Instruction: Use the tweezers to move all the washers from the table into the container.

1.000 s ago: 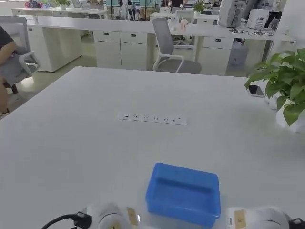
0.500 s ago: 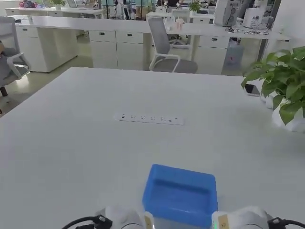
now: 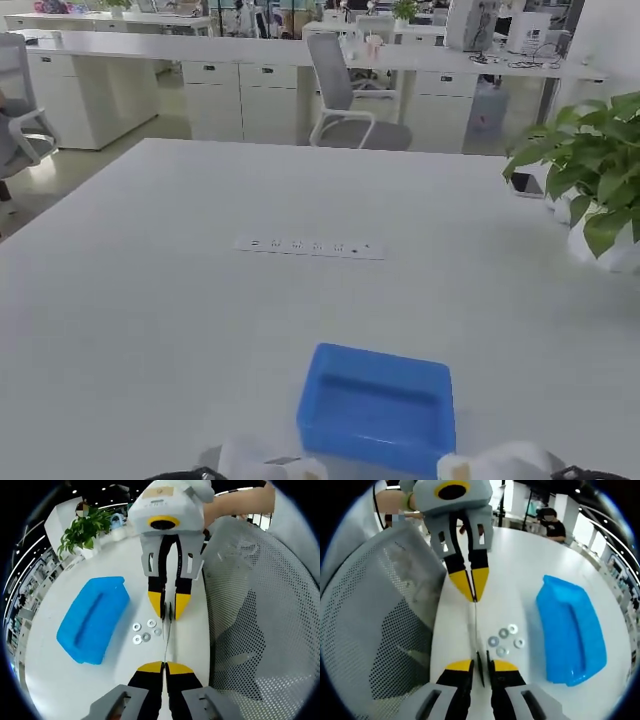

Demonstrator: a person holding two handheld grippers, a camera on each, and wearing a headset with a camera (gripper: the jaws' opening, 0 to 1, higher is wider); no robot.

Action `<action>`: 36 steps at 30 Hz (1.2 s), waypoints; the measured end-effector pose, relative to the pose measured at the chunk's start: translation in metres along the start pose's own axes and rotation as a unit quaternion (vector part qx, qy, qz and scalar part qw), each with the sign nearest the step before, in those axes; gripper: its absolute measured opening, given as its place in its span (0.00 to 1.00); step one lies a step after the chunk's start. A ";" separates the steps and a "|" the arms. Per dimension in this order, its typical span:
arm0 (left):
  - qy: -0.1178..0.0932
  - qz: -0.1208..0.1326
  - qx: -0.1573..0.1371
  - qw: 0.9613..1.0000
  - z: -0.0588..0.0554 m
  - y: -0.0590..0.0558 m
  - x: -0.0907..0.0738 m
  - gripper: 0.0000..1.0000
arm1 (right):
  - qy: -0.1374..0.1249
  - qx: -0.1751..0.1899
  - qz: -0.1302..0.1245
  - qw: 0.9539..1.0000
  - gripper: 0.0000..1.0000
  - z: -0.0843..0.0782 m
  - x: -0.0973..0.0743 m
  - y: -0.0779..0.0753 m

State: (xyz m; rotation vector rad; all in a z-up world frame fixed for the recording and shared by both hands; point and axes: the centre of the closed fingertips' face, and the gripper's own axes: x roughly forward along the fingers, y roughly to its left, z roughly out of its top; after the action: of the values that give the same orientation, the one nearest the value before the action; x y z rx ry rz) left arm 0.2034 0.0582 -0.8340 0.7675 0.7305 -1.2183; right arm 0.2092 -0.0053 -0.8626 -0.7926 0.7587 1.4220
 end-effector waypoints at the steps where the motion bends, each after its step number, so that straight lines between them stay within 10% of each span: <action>1: -0.007 0.001 0.000 1.000 0.003 0.000 -0.003 0.00 | 0.000 -0.001 -0.001 1.000 0.11 0.000 0.000 0.000; 18: -0.089 -0.011 0.029 0.996 0.062 -0.009 -0.052 0.00 | -0.064 0.006 -0.048 0.997 0.06 0.025 -0.004 0.004; 36: -0.075 -0.005 0.043 0.996 0.065 0.003 -0.059 0.00 | -0.094 0.008 -0.064 0.993 0.07 0.043 0.004 -0.009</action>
State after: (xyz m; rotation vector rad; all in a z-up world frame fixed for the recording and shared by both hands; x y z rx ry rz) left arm 0.2000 0.0360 -0.7487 0.7344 0.5628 -1.3090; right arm 0.2176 0.0334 -0.8422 -0.6713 0.5636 1.3520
